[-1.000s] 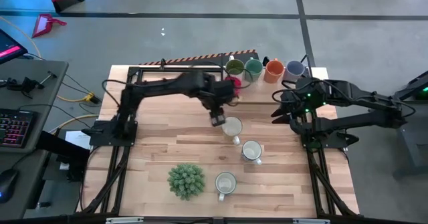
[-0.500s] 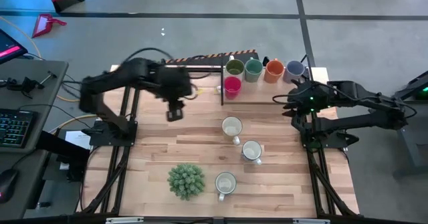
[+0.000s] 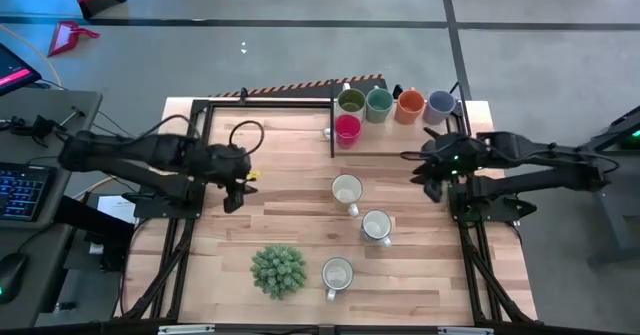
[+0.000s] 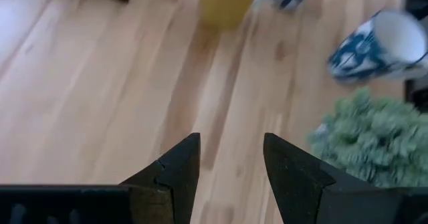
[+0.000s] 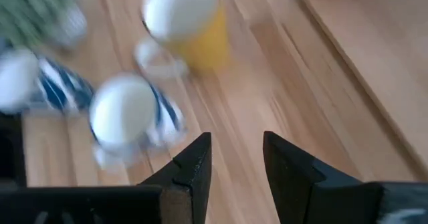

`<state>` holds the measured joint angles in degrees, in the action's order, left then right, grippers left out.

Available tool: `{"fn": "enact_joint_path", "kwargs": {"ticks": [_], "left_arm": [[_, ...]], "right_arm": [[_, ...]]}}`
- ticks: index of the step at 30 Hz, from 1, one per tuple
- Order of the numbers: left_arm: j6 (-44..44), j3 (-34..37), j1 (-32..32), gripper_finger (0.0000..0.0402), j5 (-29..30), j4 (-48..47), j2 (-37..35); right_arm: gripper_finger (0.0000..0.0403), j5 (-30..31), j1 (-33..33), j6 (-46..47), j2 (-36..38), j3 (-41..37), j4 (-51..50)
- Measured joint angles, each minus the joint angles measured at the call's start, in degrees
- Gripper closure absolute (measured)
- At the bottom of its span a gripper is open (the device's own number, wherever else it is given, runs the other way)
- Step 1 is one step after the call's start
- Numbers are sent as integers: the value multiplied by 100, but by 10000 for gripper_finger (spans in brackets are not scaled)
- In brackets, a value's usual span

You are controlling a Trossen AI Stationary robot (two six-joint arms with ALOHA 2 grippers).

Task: Place coffee mugs
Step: Put the yellow mug on the shelf

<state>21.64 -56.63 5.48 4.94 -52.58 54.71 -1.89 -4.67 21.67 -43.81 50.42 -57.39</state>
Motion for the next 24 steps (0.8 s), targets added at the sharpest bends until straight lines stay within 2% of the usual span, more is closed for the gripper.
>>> {"fn": "enact_joint_path", "kwargs": {"ticks": [6, 9, 12, 16, 18, 24], "left_arm": [[-180, 1372, 109, 250, 29, 2186, -551], [-370, 1833, 94, 250, 31, 2860, -609], [-424, 2132, 94, 250, 31, 3268, -605], [-479, 2221, 94, 250, 31, 3447, -578], [-574, 2219, 94, 250, 31, 3498, -581], [-580, 2221, 94, 250, 25, 3427, -591]], "right_arm": [[289, 274, 221, 293, -91, -1068, 2972], [289, 353, 283, 422, -402, -1462, 4269], [289, 422, 335, 510, -988, -1537, 5004], [289, 500, 372, 205, -1996, -954, 5037], [289, 487, 372, -90, -2488, -464, 4719], [289, 482, 227, -860, -3676, 1369, 2495]]}}
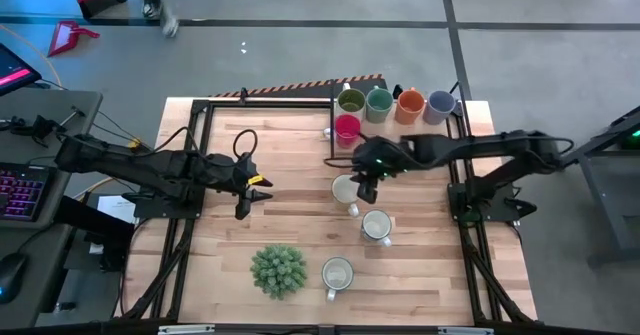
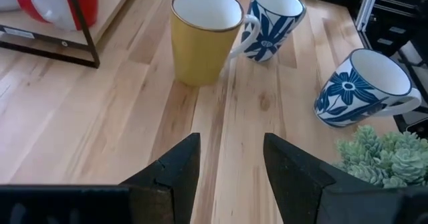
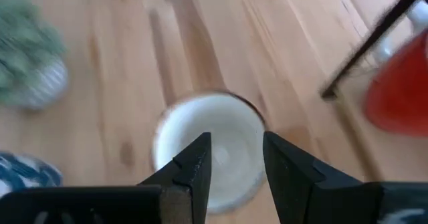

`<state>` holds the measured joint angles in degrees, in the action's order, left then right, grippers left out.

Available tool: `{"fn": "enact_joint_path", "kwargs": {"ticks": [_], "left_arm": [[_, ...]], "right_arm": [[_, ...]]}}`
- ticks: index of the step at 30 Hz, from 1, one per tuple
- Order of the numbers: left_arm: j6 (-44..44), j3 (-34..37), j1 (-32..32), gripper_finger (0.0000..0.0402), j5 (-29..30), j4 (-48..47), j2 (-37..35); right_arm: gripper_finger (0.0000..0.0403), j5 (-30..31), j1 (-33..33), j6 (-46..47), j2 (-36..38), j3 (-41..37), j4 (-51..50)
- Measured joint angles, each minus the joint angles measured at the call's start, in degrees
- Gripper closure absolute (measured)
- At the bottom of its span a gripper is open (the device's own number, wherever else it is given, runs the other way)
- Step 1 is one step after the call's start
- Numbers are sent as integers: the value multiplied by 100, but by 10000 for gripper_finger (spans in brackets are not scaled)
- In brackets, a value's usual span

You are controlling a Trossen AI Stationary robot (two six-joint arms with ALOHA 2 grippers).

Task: Place coffee mugs
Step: Put the yellow mug on the shelf

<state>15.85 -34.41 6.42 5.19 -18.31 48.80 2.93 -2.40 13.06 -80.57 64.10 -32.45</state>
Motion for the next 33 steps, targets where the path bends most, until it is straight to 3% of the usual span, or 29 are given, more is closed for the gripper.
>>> {"fn": "enact_joint_path", "kwargs": {"ticks": [6, 11, 22, 33], "left_arm": [[-150, 0, 0, 250, -4, -6, 2], [-154, 0, 0, 250, -4, -27, 4], [-154, 0, 0, 250, -11, -36, 4], [-152, 0, 0, 250, -14, -194, 4]], "right_arm": [[289, -35, -166, -675, -966, 1700, -1798], [289, -319, -216, -1051, -1692, 2380, -2630], [289, 34, -299, -1205, -2341, 2326, -2615], [289, -249, -367, -1148, -2348, 1722, -1881]]}}
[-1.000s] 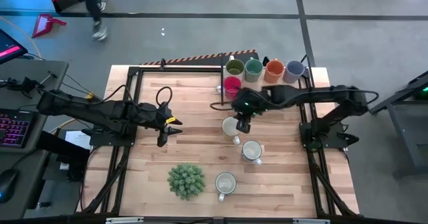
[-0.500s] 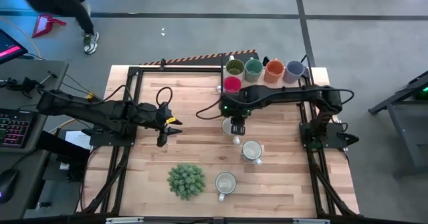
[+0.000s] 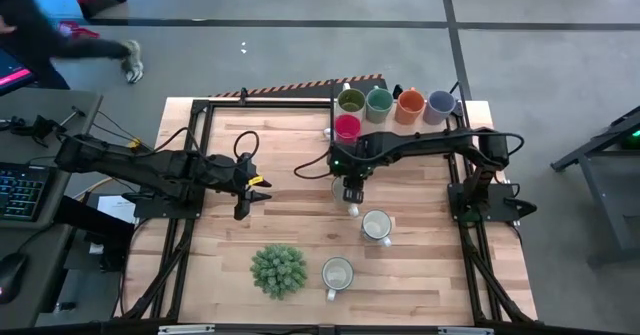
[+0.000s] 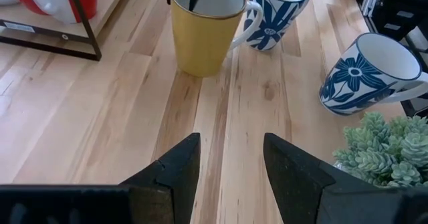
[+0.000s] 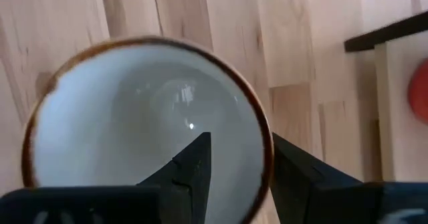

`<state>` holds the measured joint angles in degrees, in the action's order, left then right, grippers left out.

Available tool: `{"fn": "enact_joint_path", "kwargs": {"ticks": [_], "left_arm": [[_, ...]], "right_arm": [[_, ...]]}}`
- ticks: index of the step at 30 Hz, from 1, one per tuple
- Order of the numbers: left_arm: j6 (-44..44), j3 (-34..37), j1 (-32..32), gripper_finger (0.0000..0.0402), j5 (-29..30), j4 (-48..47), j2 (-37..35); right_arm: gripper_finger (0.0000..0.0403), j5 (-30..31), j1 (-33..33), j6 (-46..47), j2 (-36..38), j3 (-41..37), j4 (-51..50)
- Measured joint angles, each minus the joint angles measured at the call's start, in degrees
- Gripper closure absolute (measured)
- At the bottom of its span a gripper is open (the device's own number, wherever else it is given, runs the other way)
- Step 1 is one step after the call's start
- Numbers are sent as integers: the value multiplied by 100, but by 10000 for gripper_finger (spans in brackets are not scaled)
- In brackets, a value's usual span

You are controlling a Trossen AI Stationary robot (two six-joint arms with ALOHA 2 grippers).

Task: Place coffee mugs
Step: Put the yellow mug on the shelf

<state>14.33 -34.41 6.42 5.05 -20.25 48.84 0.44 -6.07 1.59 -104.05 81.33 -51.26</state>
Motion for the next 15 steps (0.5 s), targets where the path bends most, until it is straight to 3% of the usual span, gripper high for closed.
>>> {"fn": "enact_joint_path", "kwargs": {"ticks": [15], "left_arm": [[153, -2, 0, 250, 1, 2, 0]], "right_arm": [[289, -27, -44, 412, 0, -656, 833]]}}
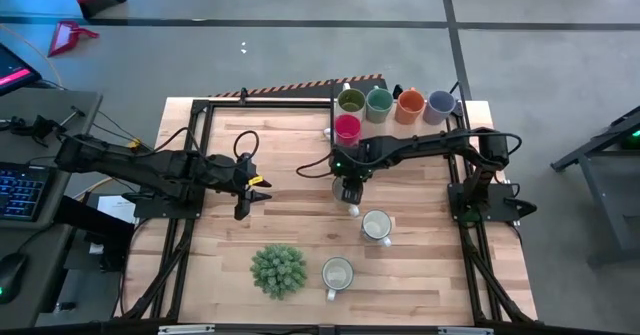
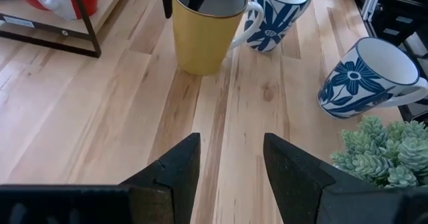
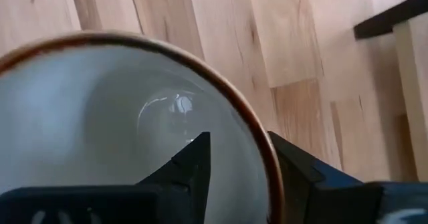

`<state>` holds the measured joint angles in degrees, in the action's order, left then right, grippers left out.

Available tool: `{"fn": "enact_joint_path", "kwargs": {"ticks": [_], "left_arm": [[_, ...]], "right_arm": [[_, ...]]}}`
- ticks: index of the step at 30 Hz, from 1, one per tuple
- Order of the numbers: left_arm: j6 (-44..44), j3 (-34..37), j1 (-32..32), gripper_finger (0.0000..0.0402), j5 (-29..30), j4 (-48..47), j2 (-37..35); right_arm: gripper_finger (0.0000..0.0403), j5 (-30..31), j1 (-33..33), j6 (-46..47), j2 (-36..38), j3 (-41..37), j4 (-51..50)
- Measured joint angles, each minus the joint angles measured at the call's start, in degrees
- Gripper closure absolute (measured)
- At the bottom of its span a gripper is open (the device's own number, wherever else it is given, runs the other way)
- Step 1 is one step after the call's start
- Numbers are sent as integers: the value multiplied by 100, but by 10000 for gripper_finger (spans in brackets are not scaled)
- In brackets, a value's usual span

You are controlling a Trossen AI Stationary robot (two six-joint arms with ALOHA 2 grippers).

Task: Place coffee mugs
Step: Put the yellow mug on the shelf

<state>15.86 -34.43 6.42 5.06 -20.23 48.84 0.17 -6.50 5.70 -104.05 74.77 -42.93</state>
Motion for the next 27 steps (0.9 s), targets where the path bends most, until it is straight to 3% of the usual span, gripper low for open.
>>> {"fn": "enact_joint_path", "kwargs": {"ticks": [9, 18, 27], "left_arm": [[4, -1, 2, 250, 0, 50, 2], [4, -1, 2, 250, 2, 48, 2], [8, -1, 2, 250, 2, 44, 2]], "right_arm": [[298, -1, 0, 339, 2, -39, 343], [392, -63, 0, 485, 9, -40, 341], [401, -25, -26, 780, 2, 261, 224]]}}
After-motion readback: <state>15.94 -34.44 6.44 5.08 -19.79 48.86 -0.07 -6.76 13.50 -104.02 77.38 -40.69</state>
